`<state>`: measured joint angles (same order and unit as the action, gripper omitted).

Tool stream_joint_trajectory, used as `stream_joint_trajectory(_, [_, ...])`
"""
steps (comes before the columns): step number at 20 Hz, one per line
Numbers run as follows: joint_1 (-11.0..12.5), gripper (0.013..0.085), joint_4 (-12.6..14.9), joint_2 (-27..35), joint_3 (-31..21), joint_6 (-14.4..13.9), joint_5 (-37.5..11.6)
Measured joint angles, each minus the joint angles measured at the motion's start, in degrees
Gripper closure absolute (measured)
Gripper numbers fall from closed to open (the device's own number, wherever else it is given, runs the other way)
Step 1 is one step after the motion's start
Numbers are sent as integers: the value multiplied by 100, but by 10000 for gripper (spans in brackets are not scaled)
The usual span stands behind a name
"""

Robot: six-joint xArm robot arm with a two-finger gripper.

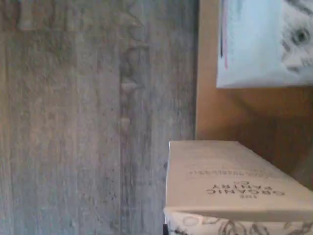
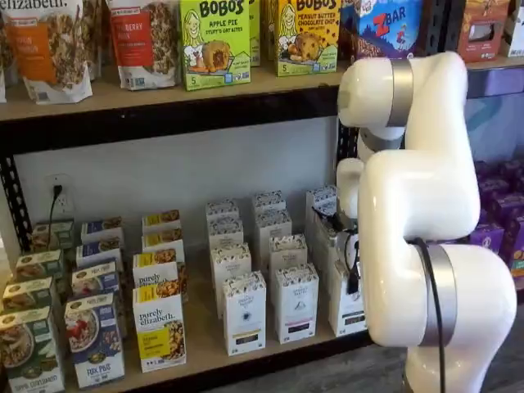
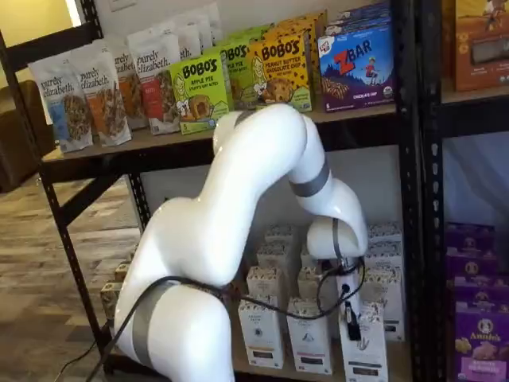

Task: Pick up the white box with a green strip in the middle, on the bottom shelf, the sixth box from the left

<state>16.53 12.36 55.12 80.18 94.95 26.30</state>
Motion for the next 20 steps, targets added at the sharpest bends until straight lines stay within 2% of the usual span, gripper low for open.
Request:
stream_joint_trajectory(2, [-25, 530, -11, -262, -346, -22, -17])
stream_joint_trajectory(4, [-57, 530, 125, -599, -795, -187, -99])
stream_joint_trajectory(8, [-159, 530, 191, -1329, -1655, -359, -166])
stream_joint_trajectory(12, [-300, 530, 578, -2088, -2416, -864, -111])
stream_joint_trajectory(13, [-340, 530, 593, -2277, -2580, -914, -51])
stream_joint_trajectory(15, [-427, 530, 445, -2701, -2908, -852, 111])
stream_joint_trajectory(20, [-569, 530, -122, -3659, -3566, -454, 374])
